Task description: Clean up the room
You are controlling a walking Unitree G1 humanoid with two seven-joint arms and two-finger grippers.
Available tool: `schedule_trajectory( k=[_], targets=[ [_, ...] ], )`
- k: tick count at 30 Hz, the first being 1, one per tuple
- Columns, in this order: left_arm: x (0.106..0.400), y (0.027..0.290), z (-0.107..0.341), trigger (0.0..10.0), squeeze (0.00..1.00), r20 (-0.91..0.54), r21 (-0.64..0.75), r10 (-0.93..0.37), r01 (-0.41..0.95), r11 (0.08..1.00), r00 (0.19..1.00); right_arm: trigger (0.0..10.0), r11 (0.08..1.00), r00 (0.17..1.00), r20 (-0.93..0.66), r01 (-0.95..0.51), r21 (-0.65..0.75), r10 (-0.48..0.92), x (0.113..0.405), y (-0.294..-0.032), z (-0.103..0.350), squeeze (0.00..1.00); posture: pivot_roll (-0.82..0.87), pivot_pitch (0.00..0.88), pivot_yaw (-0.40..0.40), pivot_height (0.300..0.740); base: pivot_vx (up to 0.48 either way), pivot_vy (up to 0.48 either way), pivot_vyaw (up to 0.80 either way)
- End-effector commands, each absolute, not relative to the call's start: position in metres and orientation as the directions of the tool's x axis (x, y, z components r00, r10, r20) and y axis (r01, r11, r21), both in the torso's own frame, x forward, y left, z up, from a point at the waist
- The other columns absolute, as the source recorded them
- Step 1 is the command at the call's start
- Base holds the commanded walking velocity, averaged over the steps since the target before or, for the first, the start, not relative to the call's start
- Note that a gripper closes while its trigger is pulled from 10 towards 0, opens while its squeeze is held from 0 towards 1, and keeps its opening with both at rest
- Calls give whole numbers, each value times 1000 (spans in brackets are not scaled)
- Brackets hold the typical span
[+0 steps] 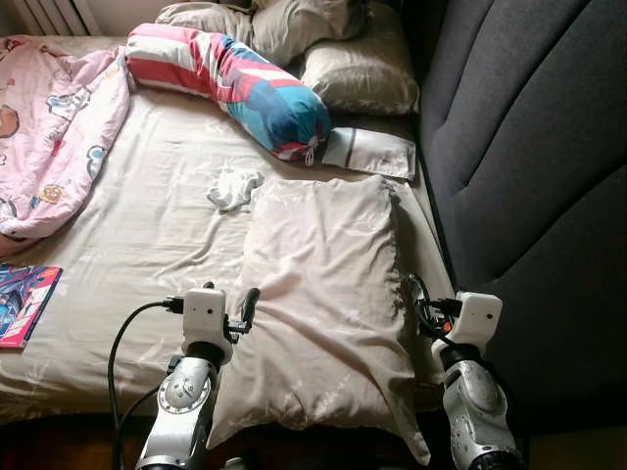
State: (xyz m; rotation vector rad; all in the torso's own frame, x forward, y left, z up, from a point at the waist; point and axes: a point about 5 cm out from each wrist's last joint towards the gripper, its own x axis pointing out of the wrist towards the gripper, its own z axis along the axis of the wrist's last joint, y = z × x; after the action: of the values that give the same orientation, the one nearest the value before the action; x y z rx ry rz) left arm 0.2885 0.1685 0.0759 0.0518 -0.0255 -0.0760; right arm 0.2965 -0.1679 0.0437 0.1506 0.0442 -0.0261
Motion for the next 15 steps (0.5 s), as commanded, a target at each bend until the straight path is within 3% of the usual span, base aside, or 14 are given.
schedule_trajectory(
  k=[1, 15],
  targets=[
    [287, 168, 72, 10000, 0, 3, 45, -74, 74, 996, 997, 10000, 988, 996, -83, 40, 152, -27, 292, -168, 36, 0, -72, 233, -39, 740, 0, 0, 0],
    [288, 167, 72, 10000, 0, 10, 13, -87, 87, 996, 996, 10000, 987, 996, -93, 34, 155, -20, 293, -166, 36, 0, -71, 229, -38, 740, 0, 0, 0]
  ],
)
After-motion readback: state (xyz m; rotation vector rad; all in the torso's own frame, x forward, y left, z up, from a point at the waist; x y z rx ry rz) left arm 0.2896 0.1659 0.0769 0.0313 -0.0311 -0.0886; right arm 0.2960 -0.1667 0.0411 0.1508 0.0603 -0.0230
